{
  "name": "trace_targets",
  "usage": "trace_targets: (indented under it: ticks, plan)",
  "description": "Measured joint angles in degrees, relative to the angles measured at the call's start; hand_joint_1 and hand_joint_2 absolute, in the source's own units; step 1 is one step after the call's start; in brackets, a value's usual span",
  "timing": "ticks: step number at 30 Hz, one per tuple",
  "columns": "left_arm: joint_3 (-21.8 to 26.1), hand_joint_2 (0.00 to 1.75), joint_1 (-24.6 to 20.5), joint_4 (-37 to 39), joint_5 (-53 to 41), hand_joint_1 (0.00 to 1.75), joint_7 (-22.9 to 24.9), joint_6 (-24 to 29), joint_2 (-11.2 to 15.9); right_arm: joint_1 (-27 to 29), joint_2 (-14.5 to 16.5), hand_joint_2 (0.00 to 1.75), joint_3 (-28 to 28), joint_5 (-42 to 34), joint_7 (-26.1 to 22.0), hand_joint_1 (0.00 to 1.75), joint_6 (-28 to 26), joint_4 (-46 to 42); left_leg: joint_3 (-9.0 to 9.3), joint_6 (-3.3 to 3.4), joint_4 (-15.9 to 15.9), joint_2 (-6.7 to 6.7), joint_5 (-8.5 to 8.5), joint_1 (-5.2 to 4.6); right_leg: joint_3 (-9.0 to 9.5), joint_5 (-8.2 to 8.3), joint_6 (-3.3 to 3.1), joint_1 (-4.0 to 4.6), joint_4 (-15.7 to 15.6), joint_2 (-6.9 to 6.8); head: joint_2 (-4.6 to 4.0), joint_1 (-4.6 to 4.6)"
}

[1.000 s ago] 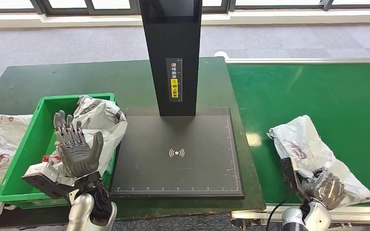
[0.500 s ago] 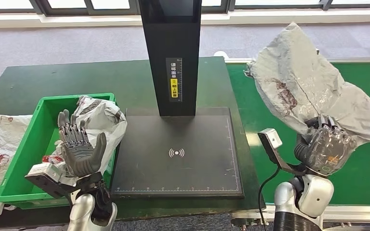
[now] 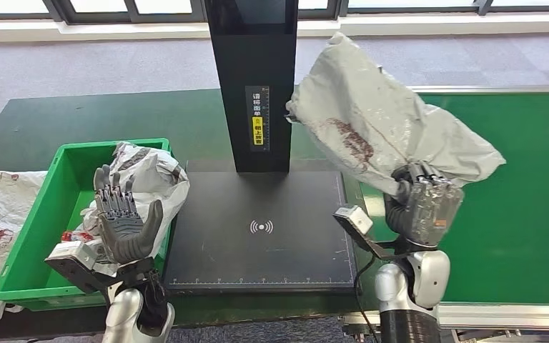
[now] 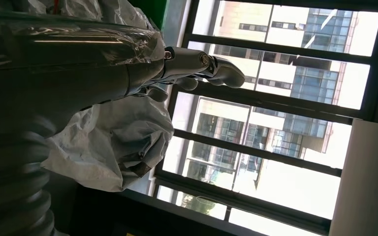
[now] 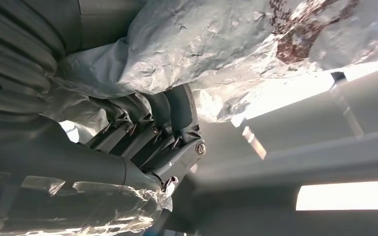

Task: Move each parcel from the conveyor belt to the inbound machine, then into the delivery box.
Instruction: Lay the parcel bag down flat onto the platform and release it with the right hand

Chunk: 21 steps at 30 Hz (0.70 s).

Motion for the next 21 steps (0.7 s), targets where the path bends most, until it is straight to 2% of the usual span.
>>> trace_targets:
  ticks: [6,21]
  plan:
    - [0.36,1.75,-0.06,0.87,-0.07,0.0,0.01,-1.23,0.0,-0.55,-0.05,1.75,5.3,-1.39,-0.82,1.75,2.03,6.75,0.0,-0.01,0.0,-0.04,0.0,0.0,0.0,0.0,0.0,0.0,0.0,0.0,0.0,0.0]
    - [0.99,1.75,-0.09,1.6,-0.11,0.0,-0.01,-1.82,0.0,-1.2,-0.11,1.75,8.67,-0.15,1.65,1.75,7.98,13.26,-0.02,-0.01,0.0,0.0,-0.02,0.0,-0.04,-0.01,0.0,0.0,-0.01,0.0,0.0,0.0]
